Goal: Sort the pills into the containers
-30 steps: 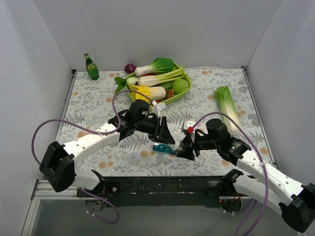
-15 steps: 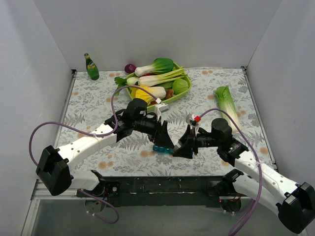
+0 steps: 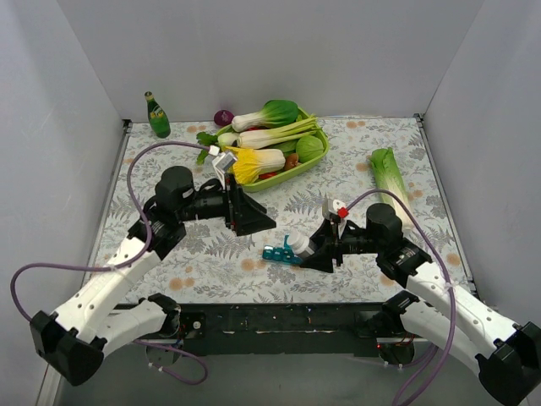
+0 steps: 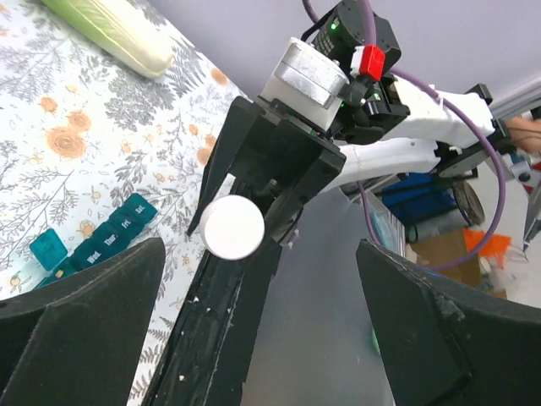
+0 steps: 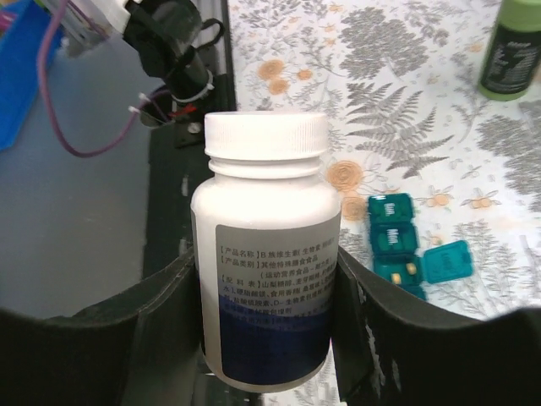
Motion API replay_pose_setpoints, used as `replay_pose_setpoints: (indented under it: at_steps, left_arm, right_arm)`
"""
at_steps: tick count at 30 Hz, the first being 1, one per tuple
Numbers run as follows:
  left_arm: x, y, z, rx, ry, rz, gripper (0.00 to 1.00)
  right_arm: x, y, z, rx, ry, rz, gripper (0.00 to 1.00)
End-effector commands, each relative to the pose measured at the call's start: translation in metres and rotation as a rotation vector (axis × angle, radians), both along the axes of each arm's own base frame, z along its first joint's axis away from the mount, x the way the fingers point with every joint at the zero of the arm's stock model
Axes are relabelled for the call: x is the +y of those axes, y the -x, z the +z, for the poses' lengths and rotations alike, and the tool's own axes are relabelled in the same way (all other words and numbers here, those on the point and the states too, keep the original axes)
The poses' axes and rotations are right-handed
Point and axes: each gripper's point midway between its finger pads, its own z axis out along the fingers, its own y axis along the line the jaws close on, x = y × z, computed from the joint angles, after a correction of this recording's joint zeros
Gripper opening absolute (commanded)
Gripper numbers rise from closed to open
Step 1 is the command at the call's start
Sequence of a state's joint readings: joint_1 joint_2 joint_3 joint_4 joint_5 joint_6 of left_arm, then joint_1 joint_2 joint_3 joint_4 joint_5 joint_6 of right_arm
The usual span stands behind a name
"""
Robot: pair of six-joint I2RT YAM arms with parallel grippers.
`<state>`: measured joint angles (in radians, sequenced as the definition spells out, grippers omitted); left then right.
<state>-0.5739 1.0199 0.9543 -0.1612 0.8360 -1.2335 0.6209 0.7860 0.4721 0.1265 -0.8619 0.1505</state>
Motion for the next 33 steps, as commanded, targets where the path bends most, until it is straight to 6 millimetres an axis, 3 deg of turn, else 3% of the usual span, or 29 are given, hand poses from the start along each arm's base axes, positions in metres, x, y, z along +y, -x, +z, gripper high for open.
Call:
replay_pose_setpoints:
  at_steps: [1, 2, 3, 4, 6, 8, 13, 16, 18, 20, 22, 28, 33]
  left_arm:
    - [0.021, -0.005, 0.020, 0.055, 0.106, 0.217, 0.98]
    - [0.023, -0.010, 0.009, 0.096, 0.112, 0.264, 0.98]
    - [0.023, -0.012, 0.012, 0.122, 0.138, 0.281, 0.98]
    - [0.020, -0.016, 0.006, 0.253, 0.149, 0.305, 0.98]
    - [0.014, -0.021, -0.008, 0.411, 0.139, 0.323, 0.88]
    - [0.009, -0.031, -0.025, 0.588, 0.117, 0.380, 0.87]
    - [-0.007, -0.043, -0.006, 0.591, 0.152, 0.477, 0.88]
    - [-0.028, -0.041, -0.014, 0.641, 0.087, 0.476, 0.92]
    - [-0.041, -0.036, -0.034, 0.670, 0.005, 0.470, 0.91]
    - [-0.048, -0.034, -0.037, 0.665, -0.007, 0.467, 0.81]
    - [-0.053, -0.034, -0.045, 0.666, -0.033, 0.465, 0.76]
    - [-0.062, -0.031, -0.062, 0.669, -0.096, 0.454, 0.74]
    - [-0.068, -0.031, -0.061, 0.664, -0.097, 0.437, 0.65]
  right_arm:
    - [-0.010, -0.019, 0.009, -0.316, 0.073, -0.015, 0.02]
    - [-0.012, -0.024, 0.009, -0.370, 0.097, -0.022, 0.02]
    - [-0.015, -0.035, 0.014, -0.458, 0.131, -0.058, 0.02]
    - [-0.018, -0.044, 0.014, -0.558, 0.164, -0.074, 0.02]
    - [-0.026, -0.060, 0.017, -0.674, 0.228, -0.132, 0.01]
    - [-0.029, -0.072, 0.022, -0.780, 0.258, -0.173, 0.01]
    - [-0.034, -0.084, 0.017, -0.856, 0.323, -0.238, 0.01]
    - [-0.033, -0.086, 0.018, -0.859, 0.322, -0.246, 0.01]
    - [-0.032, -0.086, 0.019, -0.860, 0.320, -0.248, 0.01]
    - [-0.031, -0.087, 0.019, -0.856, 0.319, -0.249, 0.01]
    - [-0.031, -0.086, 0.020, -0.848, 0.314, -0.252, 0.01]
    - [-0.030, -0.085, 0.020, -0.829, 0.307, -0.251, 0.01]
    - [-0.029, -0.083, 0.019, -0.817, 0.301, -0.246, 0.01]
